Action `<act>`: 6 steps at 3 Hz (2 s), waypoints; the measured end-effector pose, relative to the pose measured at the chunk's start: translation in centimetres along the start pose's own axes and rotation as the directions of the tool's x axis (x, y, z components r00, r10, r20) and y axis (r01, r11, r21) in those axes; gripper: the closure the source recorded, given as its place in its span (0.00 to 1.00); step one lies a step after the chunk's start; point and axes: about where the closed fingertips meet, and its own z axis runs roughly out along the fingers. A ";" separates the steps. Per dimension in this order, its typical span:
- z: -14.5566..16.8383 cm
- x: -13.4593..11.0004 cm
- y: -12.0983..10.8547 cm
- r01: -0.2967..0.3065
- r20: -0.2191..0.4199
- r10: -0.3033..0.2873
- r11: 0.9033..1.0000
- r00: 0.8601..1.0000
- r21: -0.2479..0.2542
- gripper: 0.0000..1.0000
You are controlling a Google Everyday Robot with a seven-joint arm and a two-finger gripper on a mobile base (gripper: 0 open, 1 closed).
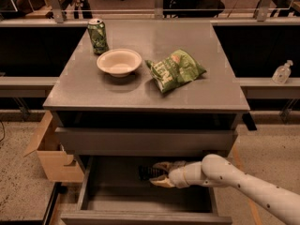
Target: Pick rxbar chocolate from middle drawer and place on counter
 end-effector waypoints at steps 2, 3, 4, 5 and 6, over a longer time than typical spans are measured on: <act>-0.1 -0.4 1.1 0.011 -0.004 -0.011 0.999 1.000 -0.033 1.00; -1.3 -2.4 3.1 0.055 -0.016 -0.056 0.998 0.998 -0.032 1.00; -2.8 -5.2 5.8 0.124 -0.024 -0.124 0.992 0.992 -0.021 1.00; -4.4 -8.7 7.9 0.203 -0.006 -0.203 0.979 0.979 -0.008 1.00; -4.4 -8.7 7.9 0.204 -0.006 -0.204 0.979 0.979 -0.008 1.00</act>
Offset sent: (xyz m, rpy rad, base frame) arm -0.0160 0.0039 0.0112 -0.0184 -0.0032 0.0359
